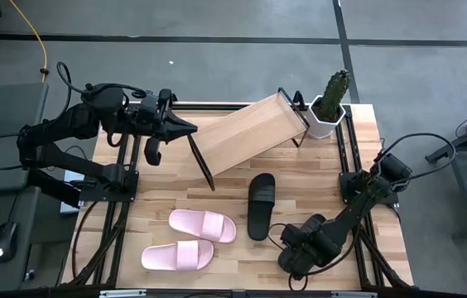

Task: Pick and place slides into the shelf
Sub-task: Put the right black slide on the shelf

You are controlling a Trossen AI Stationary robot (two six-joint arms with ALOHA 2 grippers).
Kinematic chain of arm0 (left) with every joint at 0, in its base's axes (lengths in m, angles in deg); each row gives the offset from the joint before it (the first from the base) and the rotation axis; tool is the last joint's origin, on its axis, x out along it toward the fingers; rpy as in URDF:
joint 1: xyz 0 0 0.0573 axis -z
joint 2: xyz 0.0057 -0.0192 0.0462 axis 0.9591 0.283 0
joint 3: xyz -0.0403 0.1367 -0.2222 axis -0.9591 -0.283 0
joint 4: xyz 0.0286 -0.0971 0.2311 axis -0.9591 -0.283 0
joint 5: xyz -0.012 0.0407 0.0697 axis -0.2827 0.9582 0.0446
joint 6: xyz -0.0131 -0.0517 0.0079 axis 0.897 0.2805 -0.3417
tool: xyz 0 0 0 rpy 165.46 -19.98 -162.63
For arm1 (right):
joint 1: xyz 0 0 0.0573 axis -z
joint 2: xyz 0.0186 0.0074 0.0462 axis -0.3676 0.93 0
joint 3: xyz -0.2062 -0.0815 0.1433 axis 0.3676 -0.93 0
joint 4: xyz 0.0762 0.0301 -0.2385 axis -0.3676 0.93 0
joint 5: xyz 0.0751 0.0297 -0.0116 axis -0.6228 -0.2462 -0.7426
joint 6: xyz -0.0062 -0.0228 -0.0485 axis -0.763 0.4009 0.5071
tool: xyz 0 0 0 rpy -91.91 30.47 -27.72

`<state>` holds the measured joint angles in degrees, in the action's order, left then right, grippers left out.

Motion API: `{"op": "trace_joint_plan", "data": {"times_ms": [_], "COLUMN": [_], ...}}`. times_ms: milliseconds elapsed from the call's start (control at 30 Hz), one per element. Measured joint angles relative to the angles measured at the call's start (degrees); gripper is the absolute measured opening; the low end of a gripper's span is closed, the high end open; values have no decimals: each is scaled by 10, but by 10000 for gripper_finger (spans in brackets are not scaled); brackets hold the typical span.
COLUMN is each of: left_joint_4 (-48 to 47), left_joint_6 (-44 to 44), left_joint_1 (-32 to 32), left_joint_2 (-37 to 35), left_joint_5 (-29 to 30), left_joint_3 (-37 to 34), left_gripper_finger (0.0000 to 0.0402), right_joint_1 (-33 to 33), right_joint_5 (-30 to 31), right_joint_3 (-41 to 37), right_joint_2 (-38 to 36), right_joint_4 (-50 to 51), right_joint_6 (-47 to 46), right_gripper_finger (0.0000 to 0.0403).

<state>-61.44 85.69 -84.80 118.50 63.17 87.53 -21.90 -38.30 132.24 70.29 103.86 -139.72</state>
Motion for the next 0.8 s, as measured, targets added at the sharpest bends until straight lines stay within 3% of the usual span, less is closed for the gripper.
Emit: {"op": "trace_joint_plan", "data": {"times_ms": [500, 600, 800], "left_joint_4": [0, 0, -1], "left_joint_6": [0, 0, 0], "left_joint_1": [0, 0, 0], "left_joint_2": [0, 0, 0], "left_joint_5": [0, 0, 0], "left_joint_3": [0, 0, 0], "left_gripper_finger": [1, 1, 1], "right_joint_1": [-4, -4, -4], "right_joint_5": [-23, -19, 0], "right_joint_3": [0, 0, 0], "right_joint_2": [0, 0, 0], "right_joint_4": [42, 40, 45], "right_joint_6": [23, 38, 51], "right_gripper_finger": [3, 23, 103]}}
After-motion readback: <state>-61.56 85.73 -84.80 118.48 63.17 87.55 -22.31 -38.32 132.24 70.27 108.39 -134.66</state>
